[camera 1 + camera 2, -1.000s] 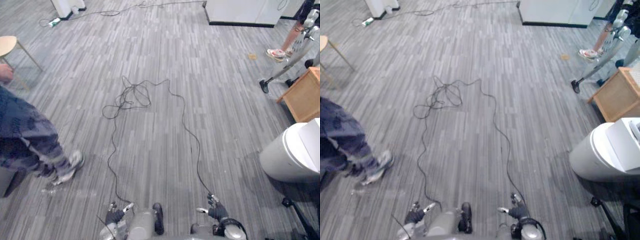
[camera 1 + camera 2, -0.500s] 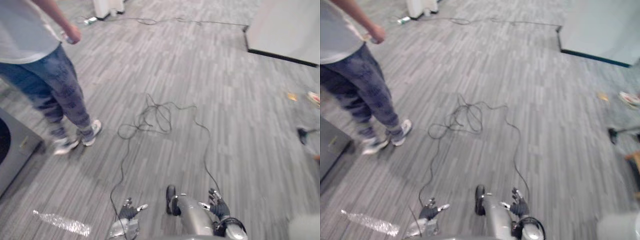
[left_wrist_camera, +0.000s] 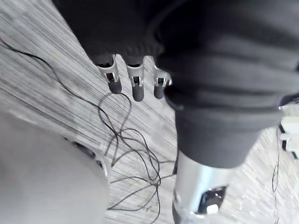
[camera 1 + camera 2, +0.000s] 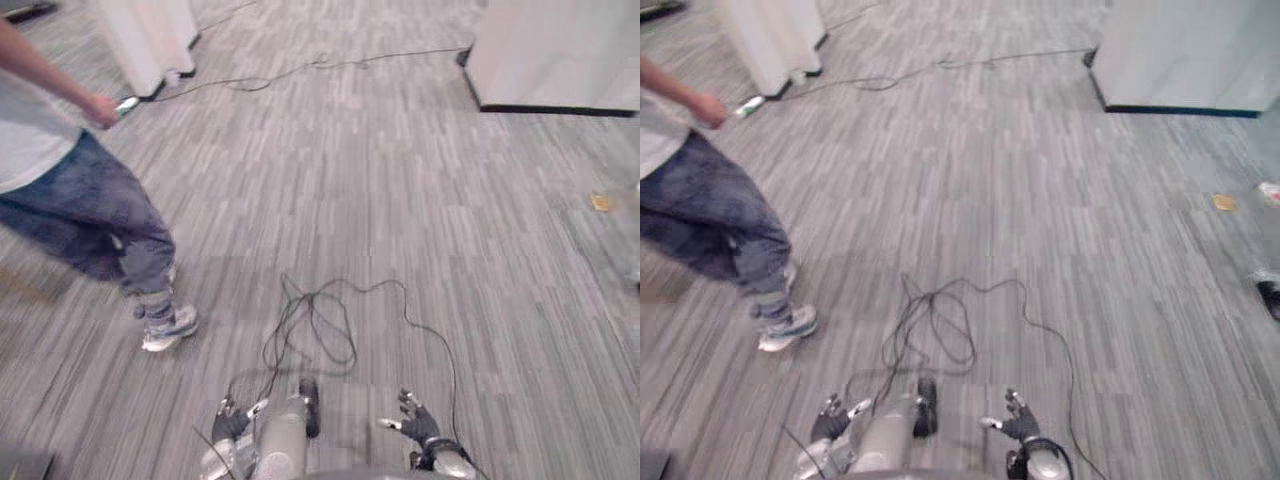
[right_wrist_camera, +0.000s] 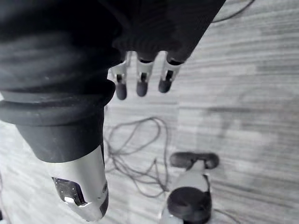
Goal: Organize washtable
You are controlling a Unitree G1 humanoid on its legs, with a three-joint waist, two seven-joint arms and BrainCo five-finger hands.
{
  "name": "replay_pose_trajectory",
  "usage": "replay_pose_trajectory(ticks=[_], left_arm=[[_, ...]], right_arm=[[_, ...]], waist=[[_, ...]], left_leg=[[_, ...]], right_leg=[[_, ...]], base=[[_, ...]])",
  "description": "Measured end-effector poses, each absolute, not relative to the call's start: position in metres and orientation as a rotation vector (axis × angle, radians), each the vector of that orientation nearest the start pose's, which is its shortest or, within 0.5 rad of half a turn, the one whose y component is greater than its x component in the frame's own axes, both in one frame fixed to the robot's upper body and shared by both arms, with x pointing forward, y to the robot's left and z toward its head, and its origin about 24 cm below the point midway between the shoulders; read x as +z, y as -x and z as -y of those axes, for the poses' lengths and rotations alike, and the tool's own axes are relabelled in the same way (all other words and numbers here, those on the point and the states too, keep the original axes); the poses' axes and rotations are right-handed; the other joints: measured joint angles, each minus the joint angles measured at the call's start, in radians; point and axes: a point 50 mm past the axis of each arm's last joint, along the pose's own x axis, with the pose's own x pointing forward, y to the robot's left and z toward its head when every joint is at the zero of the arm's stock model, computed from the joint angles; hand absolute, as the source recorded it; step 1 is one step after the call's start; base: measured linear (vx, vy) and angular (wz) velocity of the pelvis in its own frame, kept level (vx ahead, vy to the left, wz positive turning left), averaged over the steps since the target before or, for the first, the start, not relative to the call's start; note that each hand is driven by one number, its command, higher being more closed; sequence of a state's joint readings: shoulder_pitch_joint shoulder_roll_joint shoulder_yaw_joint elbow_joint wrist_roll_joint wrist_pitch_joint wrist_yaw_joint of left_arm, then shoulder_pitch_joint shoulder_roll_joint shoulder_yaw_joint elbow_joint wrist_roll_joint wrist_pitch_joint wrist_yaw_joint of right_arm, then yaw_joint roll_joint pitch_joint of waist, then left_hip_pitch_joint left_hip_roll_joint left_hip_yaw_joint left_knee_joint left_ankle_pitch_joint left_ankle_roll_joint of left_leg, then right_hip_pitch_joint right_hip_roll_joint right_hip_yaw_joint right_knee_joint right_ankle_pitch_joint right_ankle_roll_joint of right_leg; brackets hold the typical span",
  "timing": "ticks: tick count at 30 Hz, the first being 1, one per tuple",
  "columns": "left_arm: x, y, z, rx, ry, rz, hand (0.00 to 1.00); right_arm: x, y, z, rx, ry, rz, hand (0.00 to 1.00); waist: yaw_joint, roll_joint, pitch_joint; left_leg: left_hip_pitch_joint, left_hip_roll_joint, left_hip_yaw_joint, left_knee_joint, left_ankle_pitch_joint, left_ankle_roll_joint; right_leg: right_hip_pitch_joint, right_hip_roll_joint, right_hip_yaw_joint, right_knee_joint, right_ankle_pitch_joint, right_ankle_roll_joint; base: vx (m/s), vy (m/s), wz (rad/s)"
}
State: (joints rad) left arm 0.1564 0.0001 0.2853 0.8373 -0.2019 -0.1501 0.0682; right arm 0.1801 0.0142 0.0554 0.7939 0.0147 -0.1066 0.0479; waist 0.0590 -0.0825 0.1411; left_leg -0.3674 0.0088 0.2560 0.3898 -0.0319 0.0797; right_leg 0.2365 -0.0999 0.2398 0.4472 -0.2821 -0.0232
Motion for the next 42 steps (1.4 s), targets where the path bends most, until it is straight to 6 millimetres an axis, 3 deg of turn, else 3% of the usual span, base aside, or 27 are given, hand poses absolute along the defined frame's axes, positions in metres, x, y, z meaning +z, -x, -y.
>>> replay_pose_trajectory(ticks=[2, 3, 4, 6, 9, 11, 13, 14, 15, 16, 17, 18, 19, 20, 22, 25, 28, 29, 31, 32, 33, 34, 35, 36, 38, 40, 42], left_arm=[[-0.141, -0.105, -0.218, 0.518, 0.218, -0.825, 0.00], [-0.142, -0.104, -0.219, 0.521, 0.217, -0.841, 0.00], [-0.143, -0.103, -0.219, 0.519, 0.214, -0.856, 0.00], [-0.147, -0.103, -0.205, 0.491, 0.215, -0.885, 0.00], [-0.143, -0.126, -0.194, 0.421, 0.203, -0.854, 0.00], [-0.143, -0.138, -0.181, 0.368, 0.209, -0.852, 0.00], [-0.142, -0.141, -0.166, 0.301, 0.196, -0.855, 0.00], [-0.143, -0.140, -0.162, 0.293, 0.198, -0.859, 0.00], [-0.145, -0.136, -0.158, 0.293, 0.210, -0.872, 0.00], [-0.147, -0.131, -0.153, 0.288, 0.220, -0.888, 0.00], [-0.146, -0.132, -0.152, 0.292, 0.229, -0.883, 0.00], [-0.146, -0.131, -0.157, 0.334, 0.249, -0.882, 0.00], [-0.148, -0.123, -0.166, 0.400, 0.270, -0.887, 0.00], [-0.149, -0.119, -0.171, 0.421, 0.269, -0.889, 0.00], [-0.147, -0.114, -0.185, 0.445, 0.242, -0.879, 0.00], [-0.146, -0.106, -0.191, 0.469, 0.239, -0.860, 0.00], [-0.142, -0.108, -0.192, 0.480, 0.246, -0.820, 0.00], [-0.142, -0.108, -0.191, 0.482, 0.251, -0.816, 0.00], [-0.143, -0.105, -0.190, 0.492, 0.267, -0.823, 0.00], [-0.142, -0.102, -0.202, 0.494, 0.230, -0.827, 0.00], [-0.143, -0.100, -0.208, 0.502, 0.220, -0.833, 0.00], [-0.143, -0.099, -0.211, 0.503, 0.212, -0.837, 0.00], [-0.143, -0.098, -0.213, 0.505, 0.204, -0.844, 0.00], [-0.144, -0.099, -0.214, 0.500, 0.200, -0.853, 0.00], [-0.148, -0.099, -0.205, 0.471, 0.206, -0.898, 0.00], [-0.150, -0.106, -0.191, 0.397, 0.201, -0.905, 0.00], [-0.148, -0.120, -0.184, 0.362, 0.205, -0.887, 0.00]], right_arm=[[-0.143, -0.114, 0.136, 0.059, -0.047, -0.878, 0.00], [-0.141, -0.117, 0.139, 0.065, -0.039, -0.865, 0.00], [-0.140, -0.118, 0.141, 0.068, -0.033, -0.856, 0.00], [-0.135, -0.121, 0.154, 0.051, -0.002, -0.816, 0.00], [-0.132, -0.120, 0.165, -0.007, -0.012, -0.793, 0.00], [-0.129, -0.122, 0.170, -0.048, -0.044, -0.775, 0.00], [-0.129, -0.121, 0.168, -0.057, -0.063, -0.776, 0.00], [-0.129, -0.121, 0.169, -0.061, -0.067, -0.778, 0.00], [-0.129, -0.122, 0.167, -0.065, -0.079, -0.775, 0.00], [-0.129, -0.122, 0.172, -0.075, -0.072, -0.780, 0.00], [-0.128, -0.124, 0.176, -0.082, -0.062, -0.775, 0.00], [-0.125, -0.128, 0.183, -0.086, -0.048, -0.760, 0.00], [-0.124, -0.131, 0.187, -0.090, -0.040, -0.756, 0.00], [-0.124, -0.131, 0.188, -0.090, -0.033, -0.758, 0.00], [-0.131, -0.127, 0.183, -0.101, -0.054, -0.798, 0.00], [-0.132, -0.127, 0.175, -0.077, -0.064, -0.802, 0.00], [-0.136, -0.128, 0.167, -0.064, -0.081, -0.831, 0.00], [-0.138, -0.125, 0.167, -0.065, -0.081, -0.845, 0.00], [-0.145, -0.117, 0.165, -0.059, -0.072, -0.893, 0.00], [-0.148, -0.112, 0.157, -0.053, -0.095, -0.913, 0.00], [-0.149, -0.107, 0.152, -0.047, -0.103, -0.927, 0.00], [-0.151, -0.105, 0.149, -0.041, -0.104, -0.940, 0.00], [-0.151, -0.103, 0.148, -0.038, -0.101, -0.943, 0.00], [-0.150, -0.104, 0.149, -0.037, -0.099, -0.936, 0.00], [-0.147, -0.104, 0.163, -0.051, -0.067, -0.912, 0.00], [-0.140, -0.107, 0.173, -0.072, -0.056, -0.865, 0.00], [-0.135, -0.113, 0.175, -0.101, -0.079, -0.819, 0.00]], waist=[[-0.024, -0.041, 0.001], [-0.032, -0.048, 0.010], [-0.035, -0.045, 0.015], [-0.046, 0.011, 0.027], [-0.070, 0.016, 0.030], [-0.090, 0.016, 0.035], [-0.101, 0.011, 0.034], [-0.101, 0.010, 0.033], [-0.107, 0.011, 0.030], [-0.115, 0.040, 0.018], [-0.112, 0.057, 0.017], [-0.107, 0.098, 0.033], [-0.087, 0.127, 0.045], [-0.079, 0.138, 0.049], [-0.046, 0.115, 0.059], [-0.021, 0.097, 0.060], [-0.009, 0.097, 0.050], [-0.004, 0.104, 0.046], [0.015, 0.093, 0.009], [0.004, 0.030, -0.022], [-0.010, -0.001, -0.030], [-0.015, -0.014, -0.029], [-0.021, -0.025, -0.023], [-0.021, -0.025, -0.017], [-0.026, 0.000, -0.005], [-0.053, 0.047, -0.006], [-0.078, 0.034, 0.012]], left_leg=[[0.086, -0.058, 0.001, 0.014, -0.091, 0.035], [0.170, -0.085, -0.003, 0.003, -0.130, 0.033], [0.220, -0.096, -0.009, -0.010, -0.139, 0.032], [0.419, -0.096, -0.030, -0.126, -0.176, 0.040], [0.581, -0.099, -0.081, -0.234, -0.217, 0.037], [0.648, -0.098, -0.122, -0.265, -0.240, 0.024], [0.738, -0.108, -0.195, -0.274, -0.265, -0.019], [0.756, -0.111, -0.215, -0.260, -0.274, -0.034], [0.767, -0.112, -0.257, -0.189, -0.287, -0.057], [0.720, -0.087, -0.275, -0.037, -0.286, -0.081], [0.673, -0.068, -0.272, 0.080, -0.266, -0.110], [0.558, -0.022, -0.245, 0.351, -0.105, -0.152], [0.477, 0.027, -0.188, 0.526, 0.240, -0.165], [0.433, 0.052, -0.168, 0.612, 0.239, -0.166], [0.261, 0.106, -0.091, 0.807, 0.006, -0.130], [0.104, 0.117, -0.046, 0.625, -0.124, -0.128], [0.006, 0.079, -0.018, 0.012, -0.097, -0.175], [-0.008, 0.083, -0.018, -0.043, -0.095, -0.178], [0.010, 0.068, -0.005, -0.054, 0.047, -0.066], [0.030, 0.013, 0.013, -0.023, -0.009, 0.004], [0.058, -0.019, 0.020, 0.021, -0.061, 0.039], [0.083, -0.036, 0.018, 0.033, -0.089, 0.049], [0.168, -0.069, 0.014, 0.018, -0.166, 0.045], [0.235, -0.095, 0.013, -0.003, -0.193, 0.032], [0.401, -0.117, -0.009, -0.073, -0.207, 0.017], [0.565, -0.117, -0.054, -0.203, -0.219, 0.018], [0.641, -0.129, -0.093, -0.251, -0.218, 0.014]], right_leg=[[-0.109, 0.010, 0.056, 0.328, 0.213, 0.141], [-0.193, 0.014, 0.050, 0.529, 0.234, 0.174], [-0.229, 0.012, 0.027, 0.604, 0.214, 0.166], [-0.372, 0.030, -0.084, 0.702, 0.097, 0.106], [-0.602, 0.054, -0.244, 0.570, 0.006, 0.087], [-0.677, 0.068, -0.320, 0.313, 0.036, 0.060], [-0.673, 0.084, -0.373, -0.063, 0.174, 0.010], [-0.678, 0.086, -0.377, -0.088, 0.195, -0.020], [-0.678, 0.086, -0.374, -0.067, 0.266, -0.128], [-0.672, 0.094, -0.385, -0.015, 0.325, -0.143], [-0.659, 0.105, -0.405, 0.005, 0.303, -0.130], [-0.597, 0.142, -0.406, -0.010, 0.242, -0.139], [-0.505, 0.190, -0.360, -0.058, 0.202, -0.162], [-0.457, 0.207, -0.339, -0.083, 0.184, -0.170], [-0.281, 0.215, -0.248, -0.142, 0.116, -0.175], [-0.098, 0.171, -0.173, -0.254, 0.063, -0.144], [0.043, 0.095, -0.127, -0.338, -0.026, -0.083], [0.057, 0.089, -0.120, -0.332, -0.029, -0.075], [0.090, 0.059, -0.059, -0.254, -0.037, -0.055], [0.060, 0.009, -0.034, -0.141, -0.011, 0.004], [0.025, -0.003, 0.010, 0.008, 0.065, 0.091], [0.005, 0.002, 0.034, 0.098, 0.124, 0.126], [-0.068, 0.015, 0.072, 0.325, 0.259, 0.220], [-0.149, 0.012, 0.054, 0.506, 0.269, 0.229], [-0.279, 0.017, -0.029, 0.705, 0.201, 0.132], [-0.488, 0.068, -0.196, 0.709, 0.068, 0.080], [-0.618, 0.090, -0.290, 0.567, 0.028, 0.060]], base=[[0.95, 0.421, 0.14], [0.59, 0.257, 0.09], [0.69, 0.289, -0.07], [0.63, 0.264, -0.16], [0.55, 0.177, 0.41], [0.74, 0.075, 0.62], [0.81, 0.002, 0.74], [0.80, -0.065, 0.84], [0.82, -0.099, 0.94], [0.81, -0.108, 0.85], [0.78, -0.100, 0.42], [0.92, -0.051, -0.39], [0.77, -0.027, -0.67], [0.93, 0.029, -0.98], [0.84, 0.061, -0.99], [0.76, 0.152, -0.79], [0.78, 0.273, -0.36], [0.90, 0.390, -0.62], [0.86, 0.406, -0.48], [0.98, 0.451, 0.00], [0.97, 0.437, 0.13], [0.92, 0.393, 0.00], [0.83, 0.356, -0.20], [0.89, 0.383, -0.38], [0.64, 0.284, -0.35], [0.59, 0.258, -0.01], [0.68, 0.191, 0.56]])
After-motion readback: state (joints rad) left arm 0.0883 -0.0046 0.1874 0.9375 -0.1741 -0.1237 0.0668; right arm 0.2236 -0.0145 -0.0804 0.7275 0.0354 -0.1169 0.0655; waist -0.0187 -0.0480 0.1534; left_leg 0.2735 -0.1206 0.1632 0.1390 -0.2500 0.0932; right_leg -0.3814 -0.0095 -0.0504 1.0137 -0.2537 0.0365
